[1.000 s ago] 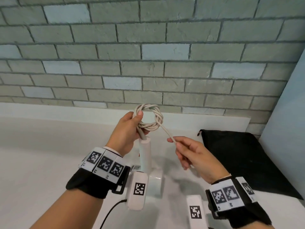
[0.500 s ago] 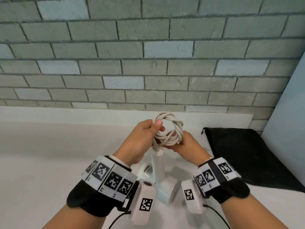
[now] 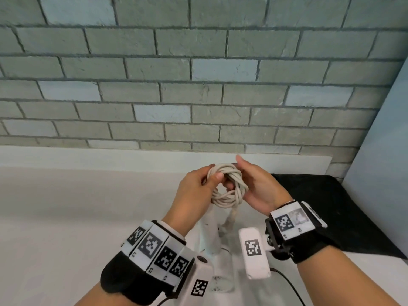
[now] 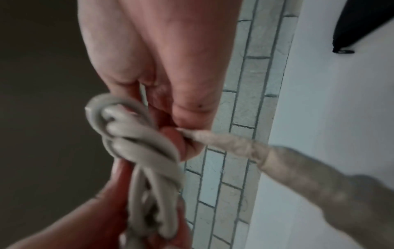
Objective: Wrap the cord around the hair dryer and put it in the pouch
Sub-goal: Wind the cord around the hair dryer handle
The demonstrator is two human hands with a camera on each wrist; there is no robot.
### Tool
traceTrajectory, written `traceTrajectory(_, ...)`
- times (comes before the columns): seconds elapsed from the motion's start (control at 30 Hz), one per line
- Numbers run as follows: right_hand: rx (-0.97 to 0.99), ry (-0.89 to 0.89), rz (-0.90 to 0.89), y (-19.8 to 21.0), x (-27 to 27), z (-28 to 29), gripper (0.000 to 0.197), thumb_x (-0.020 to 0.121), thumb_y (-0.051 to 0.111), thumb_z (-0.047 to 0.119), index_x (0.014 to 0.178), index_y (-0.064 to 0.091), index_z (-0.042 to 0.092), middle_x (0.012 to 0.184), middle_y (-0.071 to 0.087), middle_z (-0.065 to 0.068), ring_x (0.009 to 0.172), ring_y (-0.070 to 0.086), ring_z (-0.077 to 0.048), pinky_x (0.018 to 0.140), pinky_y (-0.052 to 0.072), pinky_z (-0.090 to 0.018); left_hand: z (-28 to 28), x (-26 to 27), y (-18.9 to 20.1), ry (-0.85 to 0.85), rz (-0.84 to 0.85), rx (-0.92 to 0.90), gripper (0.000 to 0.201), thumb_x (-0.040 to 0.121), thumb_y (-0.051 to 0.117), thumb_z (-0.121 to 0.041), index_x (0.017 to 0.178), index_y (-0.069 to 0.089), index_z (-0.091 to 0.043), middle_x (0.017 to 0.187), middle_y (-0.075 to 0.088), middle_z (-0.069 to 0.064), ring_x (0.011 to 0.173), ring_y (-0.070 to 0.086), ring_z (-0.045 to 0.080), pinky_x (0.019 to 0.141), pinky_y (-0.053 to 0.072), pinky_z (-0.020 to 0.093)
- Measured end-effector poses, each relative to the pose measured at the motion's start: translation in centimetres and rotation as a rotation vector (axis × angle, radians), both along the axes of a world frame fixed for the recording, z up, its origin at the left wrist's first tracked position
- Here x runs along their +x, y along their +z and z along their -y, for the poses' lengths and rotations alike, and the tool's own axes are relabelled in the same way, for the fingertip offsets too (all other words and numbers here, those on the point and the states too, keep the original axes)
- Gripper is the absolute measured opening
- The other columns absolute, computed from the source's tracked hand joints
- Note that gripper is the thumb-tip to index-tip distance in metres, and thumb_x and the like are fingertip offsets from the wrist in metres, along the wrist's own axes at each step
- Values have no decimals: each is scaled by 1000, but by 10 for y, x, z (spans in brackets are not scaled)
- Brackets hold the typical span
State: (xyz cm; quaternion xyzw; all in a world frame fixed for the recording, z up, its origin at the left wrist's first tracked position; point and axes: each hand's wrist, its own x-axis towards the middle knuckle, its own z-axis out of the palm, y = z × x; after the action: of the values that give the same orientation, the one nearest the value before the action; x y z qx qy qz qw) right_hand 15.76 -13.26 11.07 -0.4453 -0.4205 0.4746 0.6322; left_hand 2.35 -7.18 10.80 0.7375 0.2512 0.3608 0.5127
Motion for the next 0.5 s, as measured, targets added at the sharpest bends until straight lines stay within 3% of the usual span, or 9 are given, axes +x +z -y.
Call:
traceTrajectory(0.03, 24, 20, 38, 1, 0, 2, 34, 82, 55, 35, 91, 62, 3, 60, 60, 0, 56, 51, -11, 52, 44, -20, -1, 0, 0, 13, -1, 12, 17, 91, 53, -23, 86, 69, -20, 83, 70, 5, 77, 62, 18, 81, 50, 43)
traceTrajectory(0.1, 115, 4, 133, 3, -1, 5, 25, 78, 68, 14, 100, 59, 7, 69, 63, 0, 60, 56, -11, 58, 48, -20, -3, 2, 0, 40, 11, -3, 16, 90, 56, -23, 86, 69, -16, 82, 70, 12, 78, 63, 28, 81, 51, 48)
traceTrajectory(0.13, 138, -28, 158, 2, 0, 6, 30, 78, 64, -1, 105, 56, 8, 73, 66, -1, 62, 60, -13, 61, 50, -20, -4, 2, 0, 52, 25, -16, 15, 88, 58, -23, 87, 69, -13, 82, 70, 15, 78, 64, 31, 81, 51, 49)
traceTrajectory(0.2, 151, -71, 224, 2, 2, 9, 37, 81, 55, -12, 111, 51, 9, 75, 66, -1, 69, 63, -15, 65, 51, -20, -4, 1, 0, 51, 49, -25, 15, 86, 61, -22, 87, 66, -8, 76, 68, 12, 73, 64, 28, 77, 52, 45)
traceTrajectory(0.3, 141, -99, 373, 6, 2, 14, 30, 84, 55, -5, 110, 52, 11, 77, 67, 2, 77, 63, -12, 69, 48, -19, -5, 1, 0, -29, 56, -38, 15, 88, 58, -21, 84, 65, -7, 68, 62, 2, 65, 59, 16, 64, 49, 28)
traceTrajectory(0.37, 138, -156, 517, 5, 1, 16, 25, 85, 59, 3, 106, 55, 16, 87, 66, -2, 79, 60, -7, 70, 46, -24, -5, 1, 1, -80, 56, -113, 15, 89, 55, -21, 82, 63, -11, 65, 56, -1, 63, 53, 12, 58, 44, 17)
traceTrajectory(0.43, 171, -306, 738, 1, 3, 16, 23, 82, 65, 16, 99, 54, 28, 93, 59, 4, 81, 55, -3, 69, 43, -23, -5, 1, 1, -110, 59, -208, 19, 91, 53, -23, 76, 61, -14, 63, 49, 0, 62, 47, 11, 57, 38, 18)
traceTrajectory(0.5, 271, -479, 951, -1, 5, 15, 18, 78, 65, 25, 90, 54, 31, 92, 49, 11, 82, 49, 1, 67, 39, -13, -4, 2, 2, -137, 68, -280, 24, 91, 52, -24, 69, 60, -18, 63, 47, 0, 61, 44, 12, 59, 36, 22)
